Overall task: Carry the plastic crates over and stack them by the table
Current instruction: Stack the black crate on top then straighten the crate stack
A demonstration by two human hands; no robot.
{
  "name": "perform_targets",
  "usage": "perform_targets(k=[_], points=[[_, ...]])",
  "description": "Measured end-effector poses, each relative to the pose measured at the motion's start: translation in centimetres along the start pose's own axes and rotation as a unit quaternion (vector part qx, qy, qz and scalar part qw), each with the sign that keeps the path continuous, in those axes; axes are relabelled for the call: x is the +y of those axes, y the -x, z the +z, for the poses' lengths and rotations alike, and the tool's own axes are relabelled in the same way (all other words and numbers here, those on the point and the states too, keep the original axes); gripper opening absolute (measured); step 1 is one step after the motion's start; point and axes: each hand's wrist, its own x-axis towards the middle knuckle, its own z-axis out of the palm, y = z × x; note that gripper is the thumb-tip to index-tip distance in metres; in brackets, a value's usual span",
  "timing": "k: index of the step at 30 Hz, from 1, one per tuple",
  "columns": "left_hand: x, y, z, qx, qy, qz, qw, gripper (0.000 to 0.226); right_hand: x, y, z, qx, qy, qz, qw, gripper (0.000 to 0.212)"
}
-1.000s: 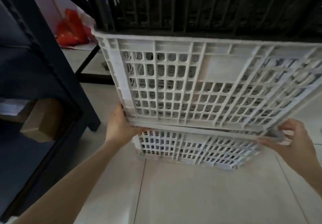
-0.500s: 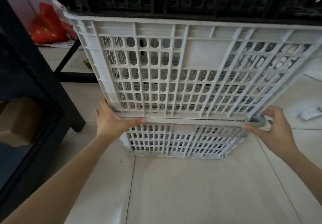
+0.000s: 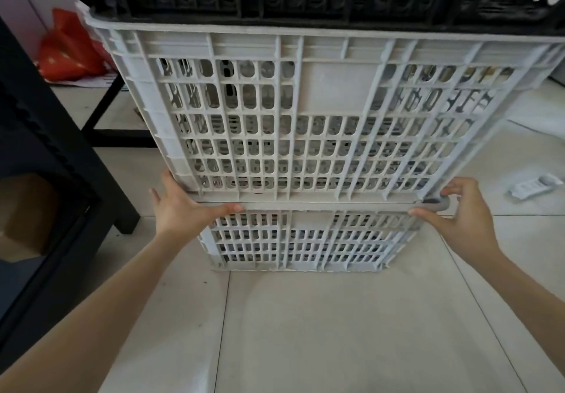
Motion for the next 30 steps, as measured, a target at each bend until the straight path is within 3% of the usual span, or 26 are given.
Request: perform_targets(k=[3, 9, 17, 25, 30], points=[[0.0, 0.0, 0.1, 0.005, 0.003, 0.008, 1.0, 0.124, 0.1, 0.0, 0.0, 0.008, 0.007, -0.008, 1.0, 0.078], [0.0, 0.4, 0.1, 0.019, 0.006, 0.013, 1.0, 0.13, 0.4, 0.8, 0.4, 0.038, 0.007, -0.008, 0.999, 0.067], [0.1, 0.4, -0.1, -0.006, 0.011, 0.012, 1.0, 0.104, 0.4, 0.8, 0.3, 0.034, -0.001, -0.001, 0.999, 0.067], [0.4, 0.6, -0.3, -0.024, 0.038, -0.005, 0.999, 0.117, 0.2, 1.2, 0.4, 0.024, 0.017, 0.001, 1.0, 0.061], [0.2, 0.5, 0.0, -0.027, 0.114, -0.013, 0.993, 0.116, -0.5, 1.3, 0.5, 0.027, 0.051, 0.001, 0.998, 0.061]])
